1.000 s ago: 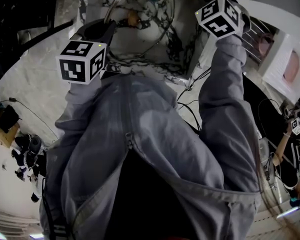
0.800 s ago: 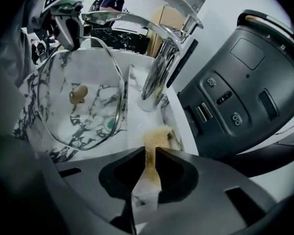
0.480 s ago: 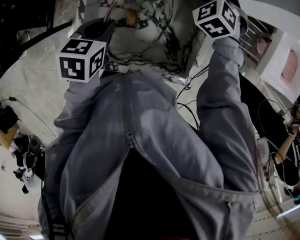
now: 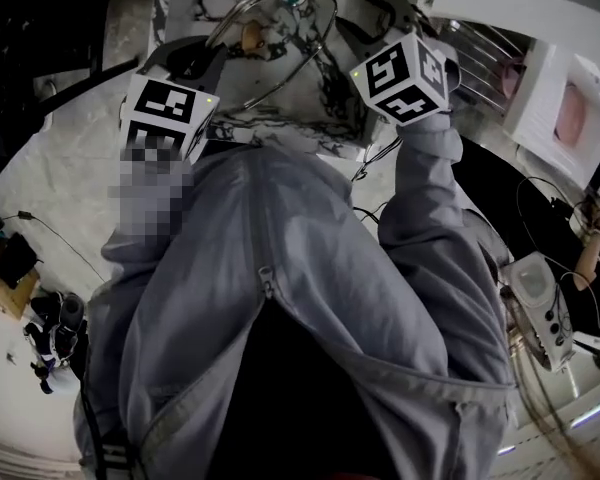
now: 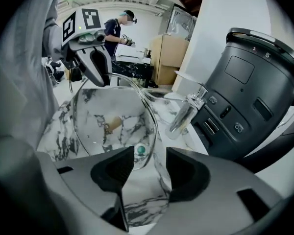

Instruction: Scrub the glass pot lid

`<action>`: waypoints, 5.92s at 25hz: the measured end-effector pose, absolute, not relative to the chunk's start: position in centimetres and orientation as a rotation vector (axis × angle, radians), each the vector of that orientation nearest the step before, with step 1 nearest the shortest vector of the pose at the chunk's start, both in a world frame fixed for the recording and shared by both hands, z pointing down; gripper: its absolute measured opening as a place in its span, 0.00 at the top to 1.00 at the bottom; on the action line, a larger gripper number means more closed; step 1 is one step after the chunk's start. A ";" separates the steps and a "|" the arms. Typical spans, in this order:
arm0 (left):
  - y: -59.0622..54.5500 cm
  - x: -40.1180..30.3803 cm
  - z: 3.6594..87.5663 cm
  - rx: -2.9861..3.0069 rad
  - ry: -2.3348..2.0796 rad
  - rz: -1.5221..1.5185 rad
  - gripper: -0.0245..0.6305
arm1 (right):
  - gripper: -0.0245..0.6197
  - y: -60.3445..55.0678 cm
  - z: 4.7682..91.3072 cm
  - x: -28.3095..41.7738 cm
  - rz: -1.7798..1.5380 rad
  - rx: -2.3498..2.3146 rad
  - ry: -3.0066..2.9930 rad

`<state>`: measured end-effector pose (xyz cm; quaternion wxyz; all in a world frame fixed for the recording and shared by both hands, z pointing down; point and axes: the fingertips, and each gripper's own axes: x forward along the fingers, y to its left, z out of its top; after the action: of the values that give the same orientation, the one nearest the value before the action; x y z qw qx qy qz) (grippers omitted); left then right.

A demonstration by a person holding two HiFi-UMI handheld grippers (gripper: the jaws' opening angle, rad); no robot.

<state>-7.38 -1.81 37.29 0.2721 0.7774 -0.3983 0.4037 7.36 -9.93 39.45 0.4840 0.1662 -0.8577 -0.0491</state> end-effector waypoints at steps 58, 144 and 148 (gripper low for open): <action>3.6 4.5 43.2 2.233 0.348 0.660 0.57 | 0.90 7.4 34.6 5.0 -0.494 -0.099 -1.985; -3.9 0.3 36.4 2.515 -0.723 0.293 0.95 | 0.66 -8.9 39.5 10.0 -0.225 0.643 -2.004; -4.8 -1.7 34.7 2.486 -0.923 0.170 0.95 | 0.66 -12.3 40.1 9.7 -0.180 0.683 -2.007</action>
<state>-1.73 -4.78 34.74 0.2398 0.9082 -0.3373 0.0620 9.71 -12.32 40.09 0.4857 0.2807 -0.8246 -0.0739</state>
